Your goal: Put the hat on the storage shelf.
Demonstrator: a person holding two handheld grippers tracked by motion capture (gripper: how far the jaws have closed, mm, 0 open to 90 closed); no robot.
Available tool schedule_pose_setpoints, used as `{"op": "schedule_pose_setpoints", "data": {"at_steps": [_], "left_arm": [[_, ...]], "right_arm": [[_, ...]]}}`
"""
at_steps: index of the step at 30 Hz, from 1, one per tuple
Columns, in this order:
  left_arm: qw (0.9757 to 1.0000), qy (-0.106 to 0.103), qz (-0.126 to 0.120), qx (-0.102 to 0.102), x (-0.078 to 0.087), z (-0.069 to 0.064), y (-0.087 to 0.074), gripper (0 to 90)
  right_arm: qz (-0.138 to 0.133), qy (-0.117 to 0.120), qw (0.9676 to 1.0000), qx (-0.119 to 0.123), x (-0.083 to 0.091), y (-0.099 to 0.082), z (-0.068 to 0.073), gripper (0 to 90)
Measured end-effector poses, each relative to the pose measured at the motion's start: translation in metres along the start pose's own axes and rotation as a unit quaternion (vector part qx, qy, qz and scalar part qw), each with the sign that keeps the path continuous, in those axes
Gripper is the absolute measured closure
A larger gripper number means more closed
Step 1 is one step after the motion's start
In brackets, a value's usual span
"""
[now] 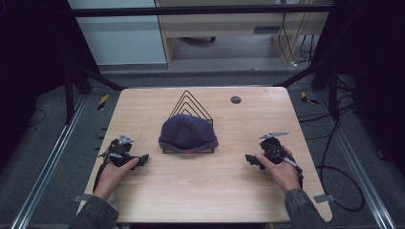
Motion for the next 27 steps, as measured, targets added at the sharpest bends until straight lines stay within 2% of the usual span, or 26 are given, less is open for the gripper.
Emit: {"op": "schedule_pose_setpoints", "data": {"at_steps": [3, 6, 11, 17, 19, 20, 22, 27], "left_arm": [[1.0000, 0.000, 0.000, 0.000, 0.000, 0.000, 0.000, 0.0], [1.0000, 0.000, 0.000, 0.000, 0.000, 0.000, 0.000, 0.0], [1.0000, 0.000, 0.000, 0.000, 0.000, 0.000, 0.000, 0.0], [1.0000, 0.000, 0.000, 0.000, 0.000, 0.000, 0.000, 0.0], [1.0000, 0.000, -0.001, 0.000, -0.001, 0.000, 0.001, 0.0], [1.0000, 0.000, -0.001, 0.000, -0.001, 0.000, 0.001, 0.0], [1.0000, 0.000, -0.002, 0.000, -0.001, 0.000, 0.001, 0.0], [1.0000, -0.002, -0.001, -0.002, -0.001, -0.001, 0.002, 0.0]], "right_arm": [[0.002, -0.006, 0.9999, -0.010, -0.005, -0.002, -0.002, 11.3], [0.010, -0.004, 0.9999, -0.008, -0.010, -0.006, -0.001, 9.7], [0.004, -0.008, 1.0000, -0.002, -0.011, -0.007, 0.001, 8.7], [-0.017, -0.022, 0.9993, 0.024, -0.014, -0.010, 0.004, 4.0], [-0.039, -0.047, 0.9972, 0.044, -0.017, -0.012, 0.006, 2.0], [-0.039, -0.047, 0.9972, 0.044, -0.017, -0.012, 0.006, 2.0], [-0.064, -0.046, 0.9960, 0.043, -0.019, -0.012, 0.009, 1.6], [-0.064, -0.047, 0.9959, 0.043, -0.019, -0.012, 0.009, 1.6]]}}
Point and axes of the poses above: each handheld gripper's, and its own axes: x roughly backward along the jaws, y roughly out of its top, z roughly to its left, the point moved 10 cm from there along -x, roughly forward along the jaws, and after that the axes turned 2 degrees about z, right-handed, at the moved point
